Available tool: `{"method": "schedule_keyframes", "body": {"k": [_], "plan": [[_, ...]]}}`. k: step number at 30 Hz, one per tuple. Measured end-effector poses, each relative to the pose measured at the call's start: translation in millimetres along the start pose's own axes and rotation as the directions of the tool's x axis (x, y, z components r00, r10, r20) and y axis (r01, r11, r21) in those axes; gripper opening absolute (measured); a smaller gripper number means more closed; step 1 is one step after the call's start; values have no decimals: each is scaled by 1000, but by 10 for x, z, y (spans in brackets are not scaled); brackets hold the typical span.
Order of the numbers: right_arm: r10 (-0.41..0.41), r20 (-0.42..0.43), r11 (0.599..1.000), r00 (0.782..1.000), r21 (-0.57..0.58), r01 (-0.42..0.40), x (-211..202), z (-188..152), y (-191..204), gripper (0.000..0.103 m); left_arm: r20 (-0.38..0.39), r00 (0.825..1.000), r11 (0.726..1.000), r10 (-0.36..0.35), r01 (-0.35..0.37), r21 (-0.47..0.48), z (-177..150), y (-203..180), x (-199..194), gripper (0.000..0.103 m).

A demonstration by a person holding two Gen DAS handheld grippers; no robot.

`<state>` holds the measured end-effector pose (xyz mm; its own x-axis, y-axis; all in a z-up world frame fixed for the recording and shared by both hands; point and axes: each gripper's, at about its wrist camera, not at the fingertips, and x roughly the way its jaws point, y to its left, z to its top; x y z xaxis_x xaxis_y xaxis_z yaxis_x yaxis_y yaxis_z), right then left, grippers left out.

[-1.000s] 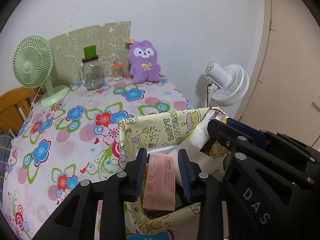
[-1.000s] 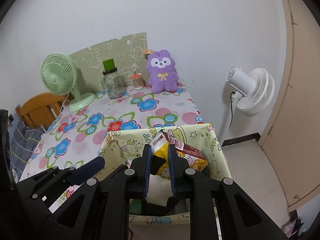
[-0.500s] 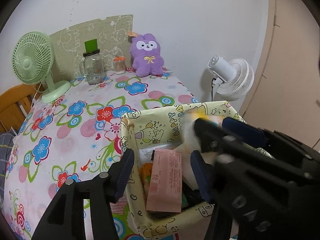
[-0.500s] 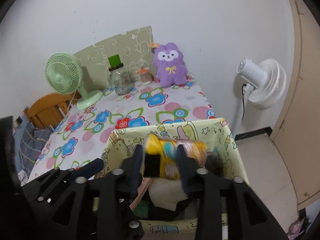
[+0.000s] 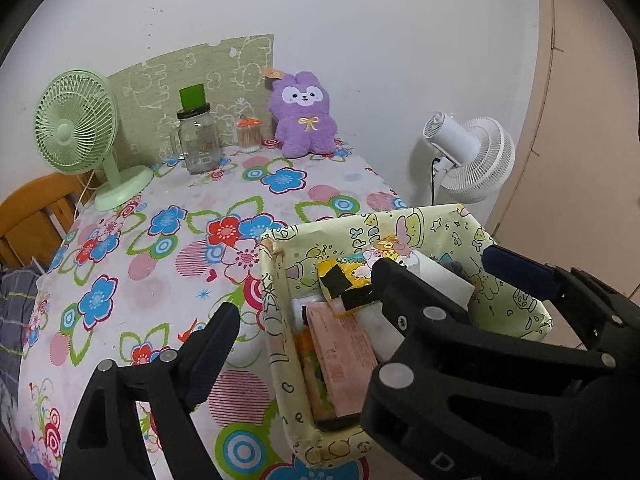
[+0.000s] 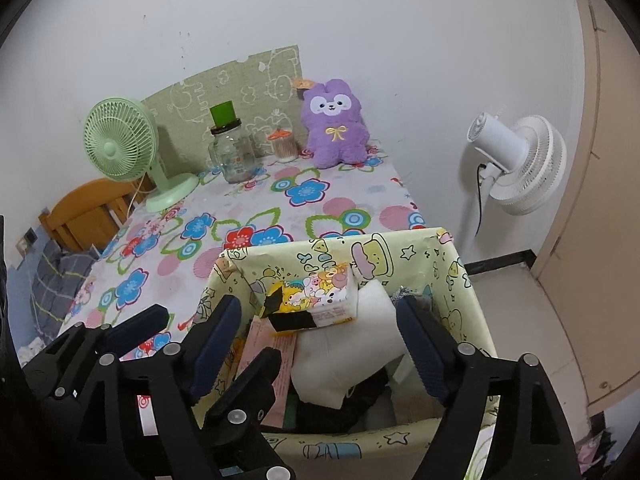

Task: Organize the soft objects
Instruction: 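Withdraw both tools upward and back from the box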

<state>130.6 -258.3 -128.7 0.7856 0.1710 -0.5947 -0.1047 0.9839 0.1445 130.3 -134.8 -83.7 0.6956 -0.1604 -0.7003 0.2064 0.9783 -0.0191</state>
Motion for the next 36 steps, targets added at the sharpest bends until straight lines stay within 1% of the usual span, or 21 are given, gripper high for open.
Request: {"method": "schedule_keyframes", "body": {"k": [5,8,14,22,31,36], "plan": [[-14,7,1000,1000,-2,14,-75,-5,30,89,12,1000,1000,2,-2,3,-10,11,-77,95],[-22,17,1000,1000,-5,22,-142,-12,63,91,20,1000,1000,3,-3,3,-21,28,-139,97],[-38,49,999,998,-14,39,-289,-22,170,100,41,999,1000,21,-21,3,-49,92,-279,100],[-32,82,999,996,-25,34,-497,-50,356,101,85,995,999,45,-46,14,-81,225,-526,103],[-39,116,998,993,-37,43,-720,-65,610,101,127,990,998,61,-60,-4,-125,458,-805,103],[-33,138,998,990,-45,39,-855,-73,758,101,159,984,997,80,-79,-15,-146,616,-979,103]]}}
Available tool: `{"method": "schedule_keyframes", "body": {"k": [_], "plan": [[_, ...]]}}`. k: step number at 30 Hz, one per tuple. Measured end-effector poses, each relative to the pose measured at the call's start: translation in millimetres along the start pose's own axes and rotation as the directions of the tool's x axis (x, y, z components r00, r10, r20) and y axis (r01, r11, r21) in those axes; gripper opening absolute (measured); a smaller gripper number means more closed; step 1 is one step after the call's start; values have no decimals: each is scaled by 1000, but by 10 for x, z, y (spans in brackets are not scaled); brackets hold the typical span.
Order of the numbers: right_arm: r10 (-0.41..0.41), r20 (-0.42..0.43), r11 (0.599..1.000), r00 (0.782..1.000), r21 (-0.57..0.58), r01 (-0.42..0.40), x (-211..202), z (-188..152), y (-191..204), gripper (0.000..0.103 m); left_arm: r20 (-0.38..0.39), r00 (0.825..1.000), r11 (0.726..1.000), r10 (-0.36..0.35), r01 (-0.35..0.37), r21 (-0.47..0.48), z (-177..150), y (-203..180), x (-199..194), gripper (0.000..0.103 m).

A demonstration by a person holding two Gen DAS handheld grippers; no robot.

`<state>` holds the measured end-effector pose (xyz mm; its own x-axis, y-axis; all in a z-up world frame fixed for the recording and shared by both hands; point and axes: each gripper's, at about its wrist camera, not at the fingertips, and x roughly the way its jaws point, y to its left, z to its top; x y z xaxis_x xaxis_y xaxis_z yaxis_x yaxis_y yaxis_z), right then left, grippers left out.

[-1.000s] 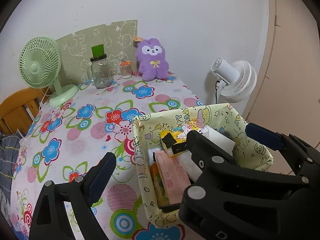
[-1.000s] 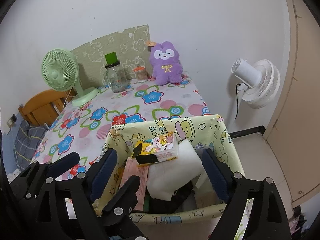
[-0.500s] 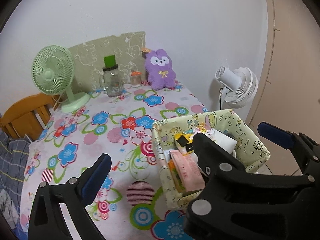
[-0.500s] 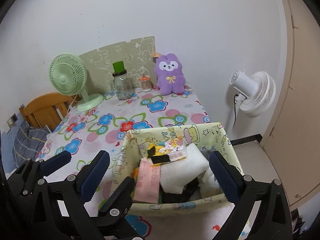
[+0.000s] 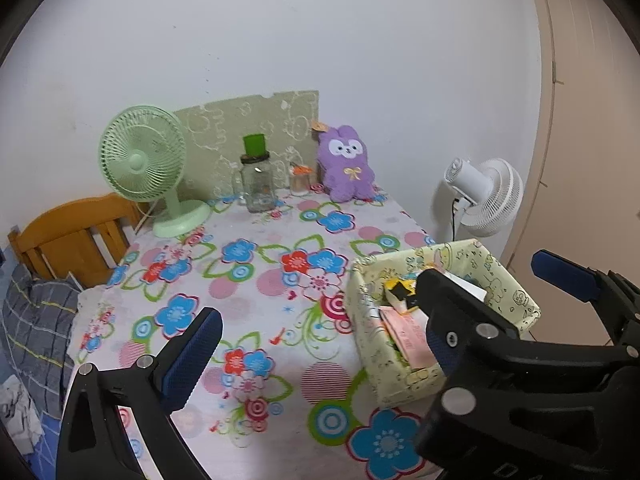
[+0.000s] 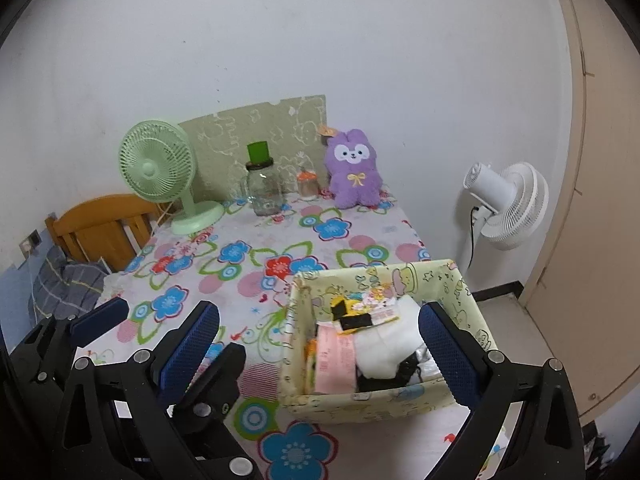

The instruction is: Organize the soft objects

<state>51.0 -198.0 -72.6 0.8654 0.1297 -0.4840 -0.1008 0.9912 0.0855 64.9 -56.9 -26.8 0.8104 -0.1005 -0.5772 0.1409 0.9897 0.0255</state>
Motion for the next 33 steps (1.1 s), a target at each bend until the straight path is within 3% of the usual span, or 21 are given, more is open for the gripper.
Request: {"method": "schedule_keyframes", "body": {"k": [22,33], "plan": [[27,115,999,993,-33,-23,-626,3,599,103,134,986,994,95,-86,-67,-124,696,-747,103],[17,133,1000,991,-18,-15,-735,-34,702,103,155,982,992,107,-95,-86,-202,893,-876,103]]}}
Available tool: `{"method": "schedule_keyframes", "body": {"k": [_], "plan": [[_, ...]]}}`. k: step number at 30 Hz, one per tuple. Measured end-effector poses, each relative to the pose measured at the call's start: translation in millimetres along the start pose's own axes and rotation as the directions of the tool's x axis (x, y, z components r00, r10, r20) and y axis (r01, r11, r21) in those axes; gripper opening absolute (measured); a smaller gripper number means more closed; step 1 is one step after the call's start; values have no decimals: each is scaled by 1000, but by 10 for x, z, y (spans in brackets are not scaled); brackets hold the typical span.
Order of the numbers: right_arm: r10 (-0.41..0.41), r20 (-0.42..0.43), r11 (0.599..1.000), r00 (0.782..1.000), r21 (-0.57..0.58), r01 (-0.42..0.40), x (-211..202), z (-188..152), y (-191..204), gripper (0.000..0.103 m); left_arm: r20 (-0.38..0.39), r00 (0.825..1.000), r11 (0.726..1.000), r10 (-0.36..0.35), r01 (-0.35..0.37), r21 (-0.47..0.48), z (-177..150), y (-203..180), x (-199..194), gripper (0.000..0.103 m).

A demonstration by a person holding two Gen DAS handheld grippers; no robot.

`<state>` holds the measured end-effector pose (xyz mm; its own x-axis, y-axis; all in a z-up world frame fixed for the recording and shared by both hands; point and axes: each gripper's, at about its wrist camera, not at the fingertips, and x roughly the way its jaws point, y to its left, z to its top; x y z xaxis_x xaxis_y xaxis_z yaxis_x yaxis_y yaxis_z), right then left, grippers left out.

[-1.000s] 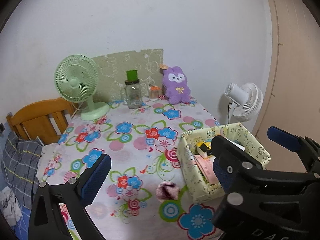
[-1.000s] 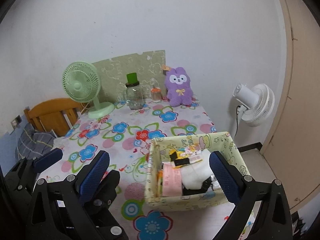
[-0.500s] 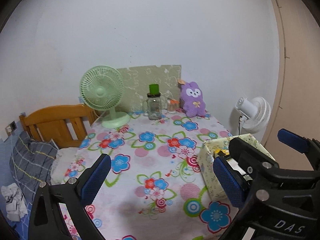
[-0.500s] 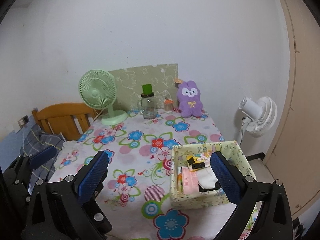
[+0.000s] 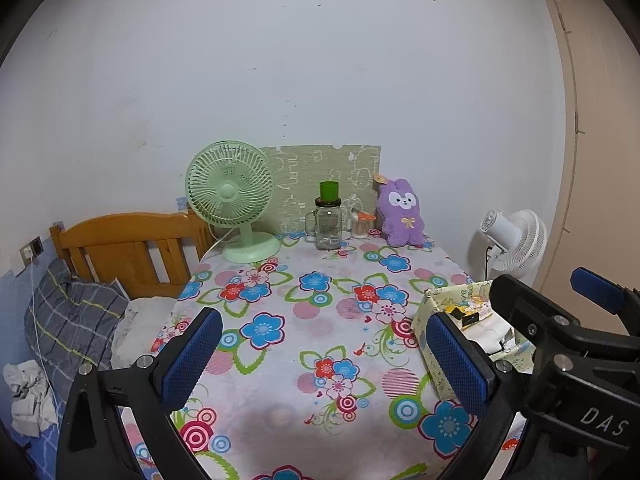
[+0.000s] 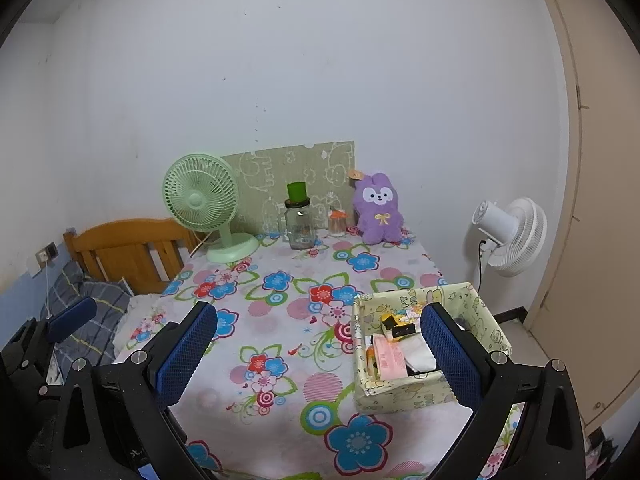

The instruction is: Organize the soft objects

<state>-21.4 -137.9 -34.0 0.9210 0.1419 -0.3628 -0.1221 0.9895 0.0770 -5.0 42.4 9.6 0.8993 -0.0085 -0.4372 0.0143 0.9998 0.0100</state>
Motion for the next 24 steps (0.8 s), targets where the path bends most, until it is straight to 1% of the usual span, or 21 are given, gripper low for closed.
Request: {"method": "schedule_keyframes", "body": {"k": [7,24], "plan": [[2,-3,1000,1000,-3,-2,-2,-2,37,103,0,1000,1000,10,-10,-14,-18,70,-1,103],[3,-7,1000,1000,-18,-3,51,70,-27,103,10,999,999,39,-39,-30,37,39,15,103]]}}
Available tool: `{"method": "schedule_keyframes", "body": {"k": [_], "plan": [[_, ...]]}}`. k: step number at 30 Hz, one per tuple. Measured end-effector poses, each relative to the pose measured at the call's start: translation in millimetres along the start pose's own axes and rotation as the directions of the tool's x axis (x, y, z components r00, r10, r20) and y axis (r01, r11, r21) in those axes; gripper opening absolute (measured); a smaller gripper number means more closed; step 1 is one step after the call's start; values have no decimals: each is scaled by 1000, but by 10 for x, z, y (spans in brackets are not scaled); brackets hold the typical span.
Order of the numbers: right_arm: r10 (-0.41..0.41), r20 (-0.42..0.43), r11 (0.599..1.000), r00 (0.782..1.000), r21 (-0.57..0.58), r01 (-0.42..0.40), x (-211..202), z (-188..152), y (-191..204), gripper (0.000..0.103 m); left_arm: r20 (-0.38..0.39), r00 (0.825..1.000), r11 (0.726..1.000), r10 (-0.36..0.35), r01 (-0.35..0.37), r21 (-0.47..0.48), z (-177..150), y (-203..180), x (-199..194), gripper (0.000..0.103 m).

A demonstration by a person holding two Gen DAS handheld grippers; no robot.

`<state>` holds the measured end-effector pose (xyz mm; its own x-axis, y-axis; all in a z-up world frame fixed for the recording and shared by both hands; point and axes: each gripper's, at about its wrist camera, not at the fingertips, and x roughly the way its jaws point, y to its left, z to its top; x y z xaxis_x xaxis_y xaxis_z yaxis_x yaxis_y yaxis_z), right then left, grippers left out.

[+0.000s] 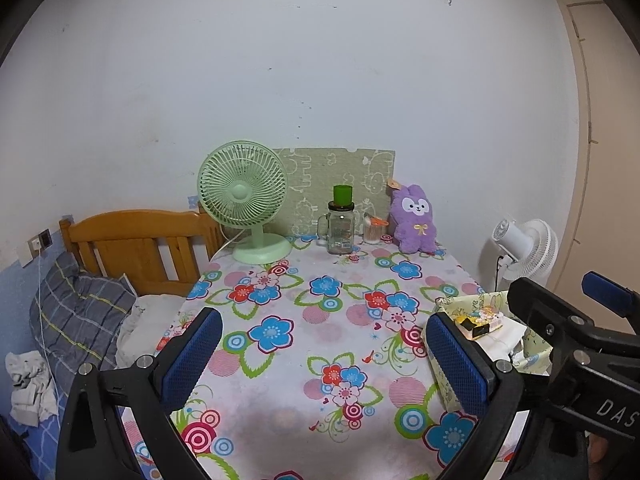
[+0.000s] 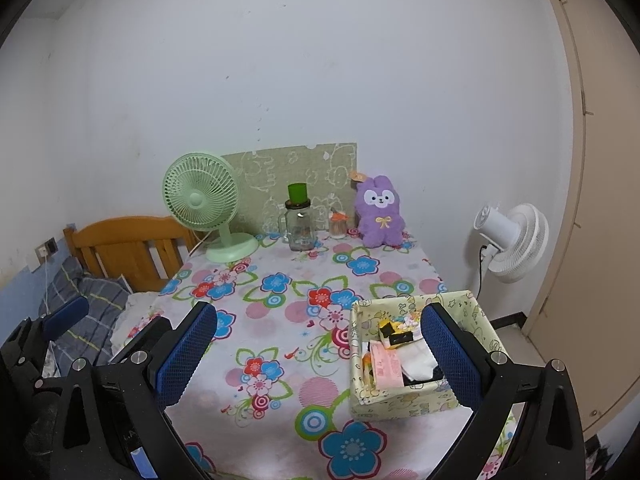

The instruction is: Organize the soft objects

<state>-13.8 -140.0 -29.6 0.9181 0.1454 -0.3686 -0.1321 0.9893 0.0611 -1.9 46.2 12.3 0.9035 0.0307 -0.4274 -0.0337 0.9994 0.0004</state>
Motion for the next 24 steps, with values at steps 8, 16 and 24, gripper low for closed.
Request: {"method": "schedule_keyframes", "body": {"k": [8,16,24], "plan": [[5,-5,1000,1000,0,-5,40,3,-30,103,-10,1000,1000,5,-5,-5,13,-20,45,103],[2,-6,1000,1000,6,-2,80,0,-50,103,-12,1000,1000,-6,6,-3,15,-20,60,103],[-5,3,1000,1000,10,5,84,7,-63,103,-9,1000,1000,-16,16,4,37,-31,72,103]]}}
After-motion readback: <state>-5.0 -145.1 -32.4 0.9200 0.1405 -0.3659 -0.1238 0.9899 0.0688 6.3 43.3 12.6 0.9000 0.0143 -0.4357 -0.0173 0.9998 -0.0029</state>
